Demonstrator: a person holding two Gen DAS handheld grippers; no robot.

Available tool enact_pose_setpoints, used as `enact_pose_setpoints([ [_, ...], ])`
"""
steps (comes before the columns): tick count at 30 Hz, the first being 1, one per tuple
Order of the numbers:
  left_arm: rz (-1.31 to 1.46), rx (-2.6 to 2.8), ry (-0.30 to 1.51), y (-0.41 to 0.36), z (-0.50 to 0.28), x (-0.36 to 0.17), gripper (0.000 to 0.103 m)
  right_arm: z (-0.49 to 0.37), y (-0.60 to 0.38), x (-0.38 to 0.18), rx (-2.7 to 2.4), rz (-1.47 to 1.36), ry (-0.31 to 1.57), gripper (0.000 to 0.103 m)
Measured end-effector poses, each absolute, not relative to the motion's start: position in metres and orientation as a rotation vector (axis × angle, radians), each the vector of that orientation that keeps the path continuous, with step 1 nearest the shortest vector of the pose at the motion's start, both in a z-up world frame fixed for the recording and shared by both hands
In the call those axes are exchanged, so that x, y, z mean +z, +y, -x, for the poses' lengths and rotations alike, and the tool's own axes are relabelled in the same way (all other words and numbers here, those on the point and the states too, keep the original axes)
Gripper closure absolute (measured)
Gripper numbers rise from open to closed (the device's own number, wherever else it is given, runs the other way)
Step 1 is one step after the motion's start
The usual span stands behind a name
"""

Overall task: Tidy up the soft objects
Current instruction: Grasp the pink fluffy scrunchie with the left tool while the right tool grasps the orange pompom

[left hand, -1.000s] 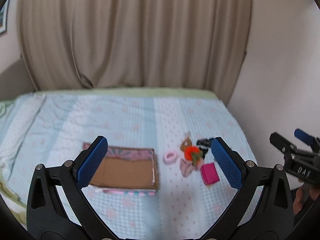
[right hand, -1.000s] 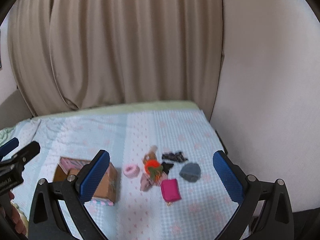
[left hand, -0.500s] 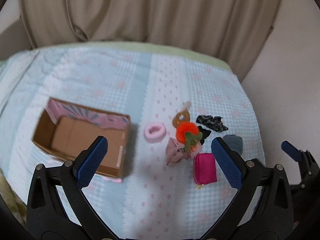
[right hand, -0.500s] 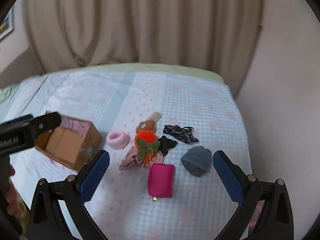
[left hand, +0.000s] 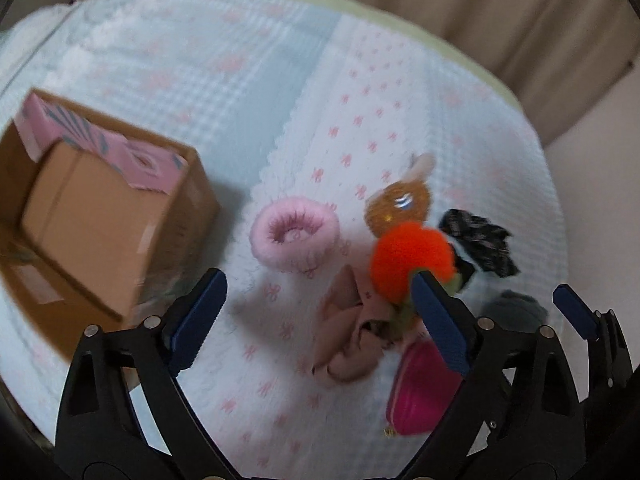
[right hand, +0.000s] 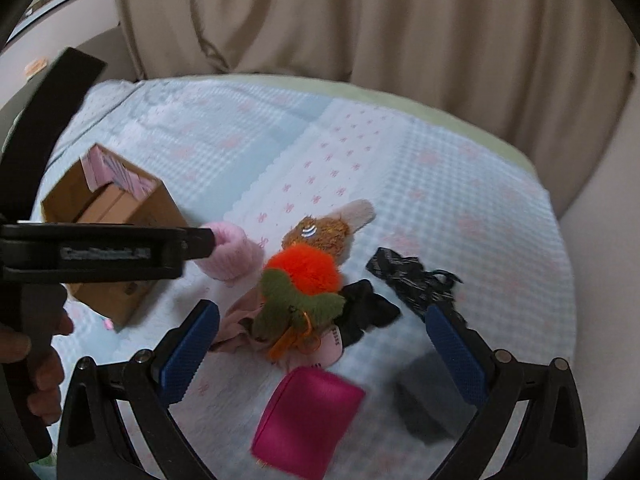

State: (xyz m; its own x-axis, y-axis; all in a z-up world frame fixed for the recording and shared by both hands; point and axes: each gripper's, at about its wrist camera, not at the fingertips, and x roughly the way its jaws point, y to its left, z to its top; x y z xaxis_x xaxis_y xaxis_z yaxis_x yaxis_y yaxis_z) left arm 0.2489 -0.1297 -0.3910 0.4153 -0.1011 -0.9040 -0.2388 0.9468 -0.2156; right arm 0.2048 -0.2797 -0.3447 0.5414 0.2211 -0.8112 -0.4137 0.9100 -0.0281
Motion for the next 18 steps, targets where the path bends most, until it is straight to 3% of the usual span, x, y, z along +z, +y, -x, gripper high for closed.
enact_pose_setpoints([
  [7,0.339,0.136,1.217,-0.134,-0.278,-0.448,0.02,-0.241,-0.272,-0.393,0.451,0.233,0.972,0.013],
  [14,0.318,0.172,1.226,-0.131,-0.295,-0.472,0.022,-0.259,-0.259,-0.421,0.524,0.255,0.983,0.026],
  [18,0.316,0.187,1.236,-0.128,-0.302,-0.48,0.038,-0.263,-0.251,-0.43,0.556,0.251,0.992,0.034],
])
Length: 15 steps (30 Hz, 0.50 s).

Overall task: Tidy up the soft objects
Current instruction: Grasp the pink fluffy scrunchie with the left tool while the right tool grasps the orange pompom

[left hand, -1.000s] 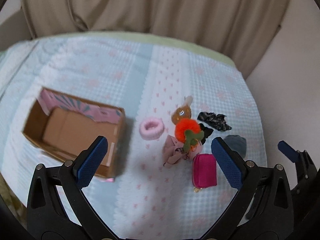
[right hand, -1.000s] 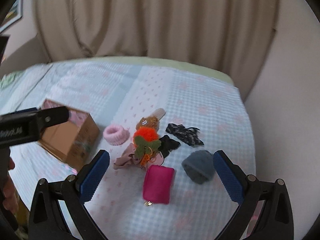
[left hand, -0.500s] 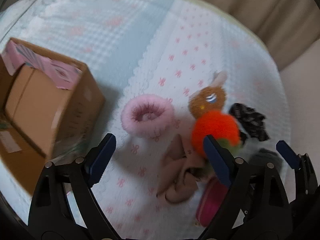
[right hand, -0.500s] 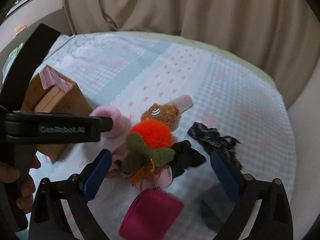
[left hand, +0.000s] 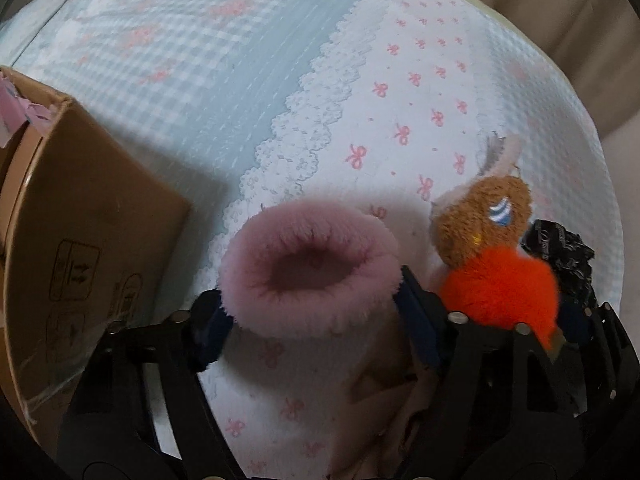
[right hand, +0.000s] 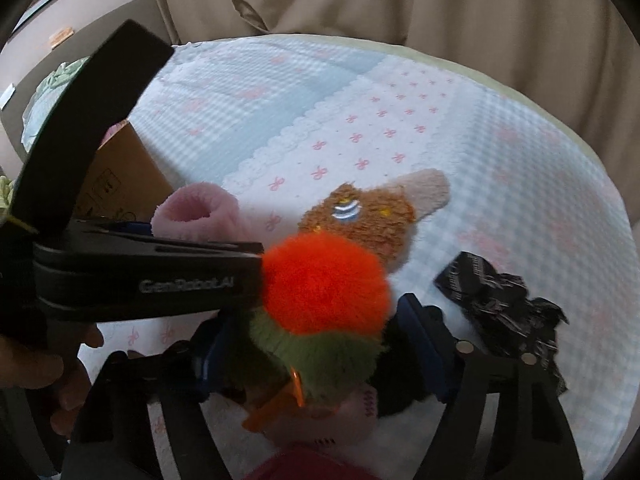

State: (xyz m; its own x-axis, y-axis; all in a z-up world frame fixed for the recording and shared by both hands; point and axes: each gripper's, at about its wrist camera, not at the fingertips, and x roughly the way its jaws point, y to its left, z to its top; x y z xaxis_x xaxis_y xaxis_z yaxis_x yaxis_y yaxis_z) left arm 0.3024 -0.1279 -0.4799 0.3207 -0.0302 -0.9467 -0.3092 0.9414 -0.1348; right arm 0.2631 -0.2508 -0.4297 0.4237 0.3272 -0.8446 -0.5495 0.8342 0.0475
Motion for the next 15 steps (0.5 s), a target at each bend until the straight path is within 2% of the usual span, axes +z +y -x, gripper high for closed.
enact_pose_setpoints([
  [4,0.31,0.196,1.243,-0.122,-0.306,-0.483,0.052,-0.269,-0.247,-0.436,0.572,0.219,1.019,0.046],
  [6,0.312,0.195,1.241,-0.119,-0.305,-0.482,0.058,-0.272,-0.245,-0.437,0.578,0.202,1.031,0.057],
  [8,0.311,0.194,1.24,-0.118,-0.304,-0.481,0.061,-0.273,-0.244,-0.437,0.579,0.189,1.035,0.063],
  [10,0.311,0.186,1.239,-0.116,-0.304,-0.479,0.068,-0.272,-0.244,-0.433,0.58,0.178,1.025,0.065],
  [15,0.306,0.164,1.212,-0.115,-0.298,-0.468,0.07,-0.266,-0.245,-0.418,0.57,0.161,0.989,0.065],
])
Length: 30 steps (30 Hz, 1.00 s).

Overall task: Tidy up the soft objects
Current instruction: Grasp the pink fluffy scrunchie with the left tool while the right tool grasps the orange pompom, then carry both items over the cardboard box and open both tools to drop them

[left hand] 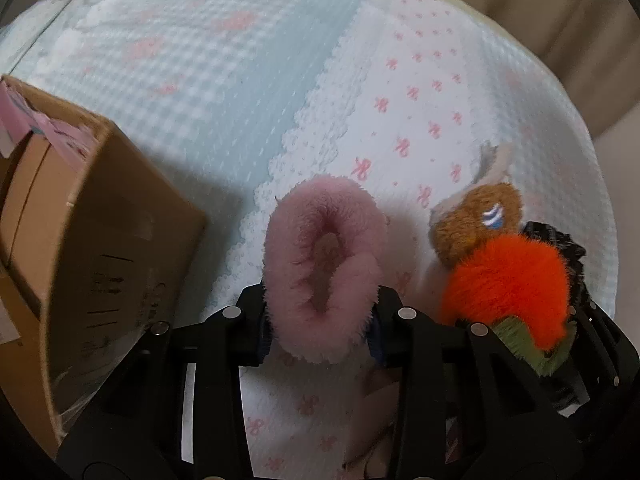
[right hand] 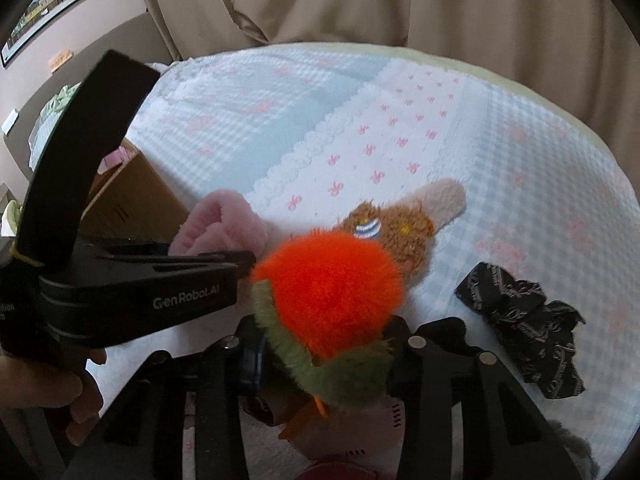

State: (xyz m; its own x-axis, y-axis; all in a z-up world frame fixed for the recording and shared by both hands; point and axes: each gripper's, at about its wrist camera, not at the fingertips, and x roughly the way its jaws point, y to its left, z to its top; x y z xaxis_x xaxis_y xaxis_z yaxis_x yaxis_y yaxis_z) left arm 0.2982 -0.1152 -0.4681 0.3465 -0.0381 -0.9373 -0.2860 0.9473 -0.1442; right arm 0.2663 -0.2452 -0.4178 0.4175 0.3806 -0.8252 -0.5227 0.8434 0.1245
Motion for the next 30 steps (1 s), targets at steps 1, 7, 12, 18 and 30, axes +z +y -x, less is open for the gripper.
enact_pose_setpoints([
  [1,0.304,0.159,1.204,-0.115,-0.297,-0.464,0.07,-0.266,-0.246,-0.415,0.564,0.154,0.983,0.065],
  [7,0.289,0.133,1.159,-0.118,-0.287,-0.438,0.07,-0.257,-0.254,-0.394,0.516,0.13,0.953,0.067],
  [12,0.289,0.112,1.116,-0.119,-0.28,-0.409,0.07,-0.244,-0.257,-0.364,0.472,0.125,0.911,0.067],
  [18,0.285,0.082,1.031,-0.118,-0.252,-0.345,0.07,-0.216,-0.261,-0.306,0.425,0.106,0.849,0.067],
  [30,0.251,0.071,0.901,-0.068,-0.191,-0.217,0.07,-0.165,-0.223,-0.185,0.35,0.066,0.749,0.067],
])
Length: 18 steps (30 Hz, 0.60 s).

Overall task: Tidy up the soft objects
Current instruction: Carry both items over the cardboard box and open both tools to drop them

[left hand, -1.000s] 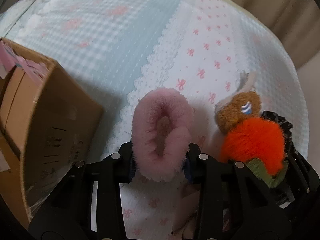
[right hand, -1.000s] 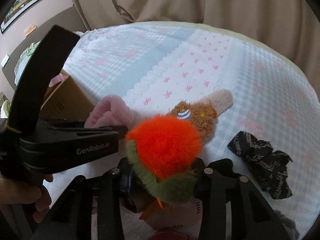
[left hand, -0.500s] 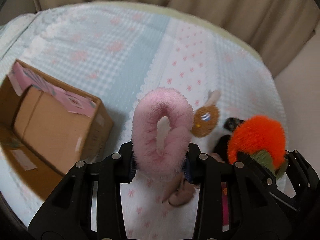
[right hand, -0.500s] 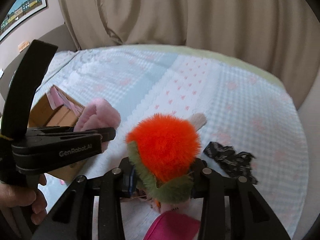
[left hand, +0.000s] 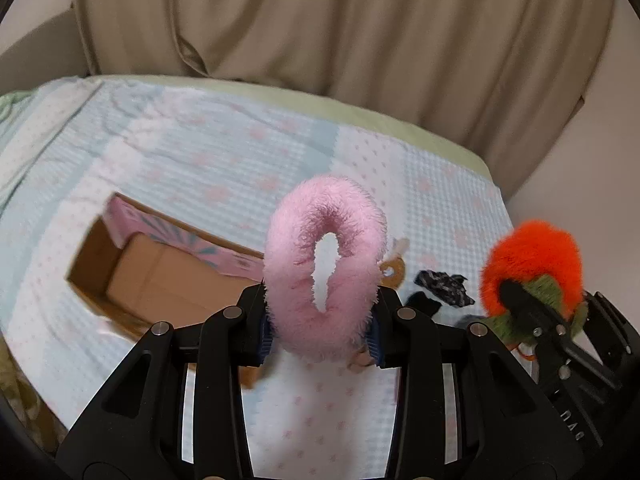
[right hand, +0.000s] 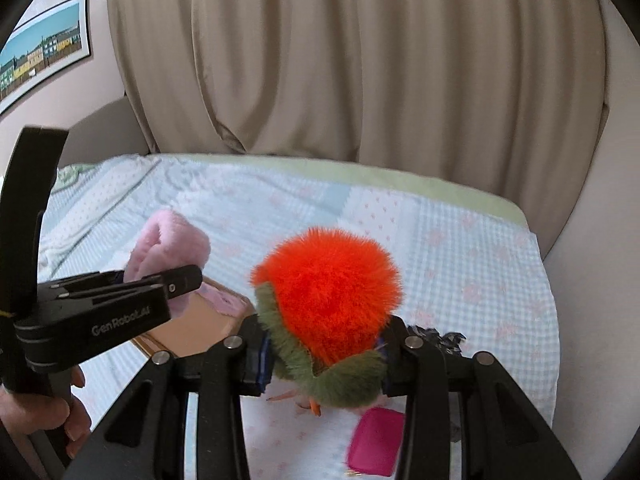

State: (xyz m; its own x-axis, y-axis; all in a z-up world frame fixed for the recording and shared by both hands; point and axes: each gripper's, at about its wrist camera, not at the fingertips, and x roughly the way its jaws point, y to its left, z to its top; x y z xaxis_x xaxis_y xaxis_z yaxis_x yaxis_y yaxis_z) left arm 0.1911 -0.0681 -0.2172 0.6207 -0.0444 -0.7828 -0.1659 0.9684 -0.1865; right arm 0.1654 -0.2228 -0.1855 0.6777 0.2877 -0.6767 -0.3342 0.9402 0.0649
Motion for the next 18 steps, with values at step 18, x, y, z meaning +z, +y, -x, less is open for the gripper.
enact_pose_setpoints([
  [18,0.166,-0.012,0.988,0.138,-0.172,-0.212,0.07,-0.152,-0.039,-0.184,0.217,-0.042,0.86,0.067],
])
